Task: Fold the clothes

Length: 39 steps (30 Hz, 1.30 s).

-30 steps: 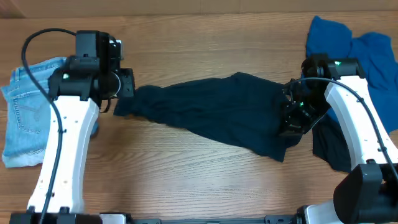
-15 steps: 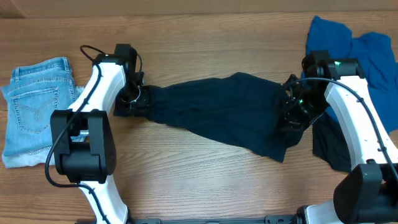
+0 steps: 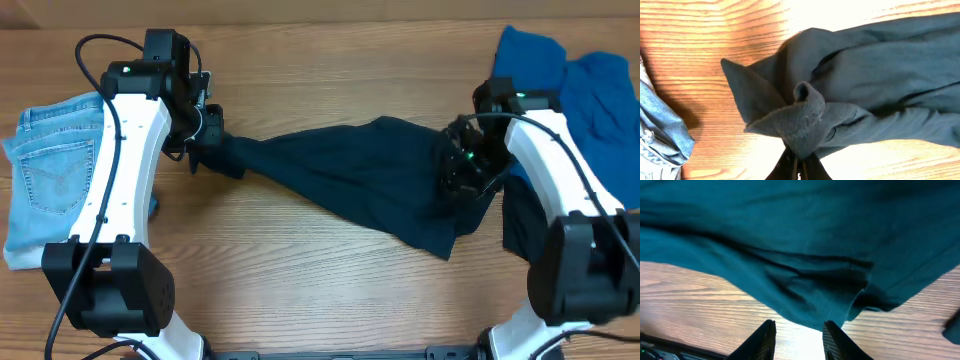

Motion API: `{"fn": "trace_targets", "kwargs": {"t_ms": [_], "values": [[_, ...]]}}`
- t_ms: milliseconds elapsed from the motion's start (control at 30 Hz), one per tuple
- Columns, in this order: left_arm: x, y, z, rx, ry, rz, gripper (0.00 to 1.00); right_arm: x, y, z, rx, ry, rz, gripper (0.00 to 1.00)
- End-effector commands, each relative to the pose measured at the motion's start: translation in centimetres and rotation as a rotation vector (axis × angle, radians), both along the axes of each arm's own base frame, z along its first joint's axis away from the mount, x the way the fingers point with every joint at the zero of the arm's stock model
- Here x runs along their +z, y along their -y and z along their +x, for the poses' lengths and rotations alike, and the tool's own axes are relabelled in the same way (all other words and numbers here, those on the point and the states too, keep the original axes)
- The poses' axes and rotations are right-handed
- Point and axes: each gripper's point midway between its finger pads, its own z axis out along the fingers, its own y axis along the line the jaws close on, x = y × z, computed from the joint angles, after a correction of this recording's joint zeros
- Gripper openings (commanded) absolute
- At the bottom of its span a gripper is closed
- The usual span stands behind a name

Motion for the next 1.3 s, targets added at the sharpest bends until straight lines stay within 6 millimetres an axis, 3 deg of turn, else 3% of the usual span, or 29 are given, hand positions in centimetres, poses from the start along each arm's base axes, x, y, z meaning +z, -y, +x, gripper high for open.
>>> {"fn": "trace_targets", "kwargs": {"t_ms": [0,167,300,400,567,867,933,1000,1033,1100,1133,1200,1233,1267], "values": [[0.5,-0.4,0.4,0.003,0.02,0.011,0.04,-3.3,1.0,-1.6,-0.047,-0.104,-0.079,0.35],[0.5,-0.4,0.6,0.003,0.028,0.011,0.04,-5.4,1.5,-3.4,-0.078,-0.155,-0.112,0.36],[0.5,-0.3,0.6,0.003,0.028,0.011,0.04,-5.8,1.5,-3.6,-0.078,-0.157,-0.116,0.36],[0.5,-0.3,0.6,0.003,0.028,0.011,0.05,-6.1,3.1,-3.2,-0.14,-0.144,-0.222,0.37],[0.5,-0.3,0.6,0.003,0.028,0.011,0.05,-6.2,3.0,-3.0,-0.142,-0.138,-0.215,0.39],[0.5,-0.3,0.6,0.003,0.028,0.011,0.06,-6.2,1.0,-3.2,-0.142,-0.148,-0.099,0.38],[0.5,-0.3,0.6,0.003,0.028,0.011,0.06,-6.3,1.0,-3.3,-0.142,-0.151,-0.099,0.3],[0.5,-0.3,0.6,0.003,0.028,0.011,0.06,-6.3,1.0,-3.2,-0.142,-0.147,-0.099,0.09],[0.5,-0.3,0.6,0.003,0.028,0.011,0.06,-6.3,1.0,-3.1,-0.142,-0.143,-0.099,0.04],[0.5,-0.3,0.6,0.003,0.028,0.011,0.04,-6.4,1.0,-2.8,-0.144,-0.127,-0.096,0.04],[0.5,-0.3,0.6,0.001,0.029,0.012,0.04,-6.1,0.8,-2.2,-0.146,-0.111,-0.085,0.04],[1.1,-0.4,0.8,-0.011,0.043,0.015,0.04,-3.2,0.7,0.4,-0.149,-0.03,-0.072,0.04],[2.1,-0.4,1.2,-0.01,0.066,0.015,0.04,0.0,0.6,2.7,-0.151,0.058,-0.062,0.04],[3.4,-0.5,1.7,-0.008,0.096,0.016,0.04,4.6,0.5,5.2,-0.139,0.179,-0.049,0.04]]}}
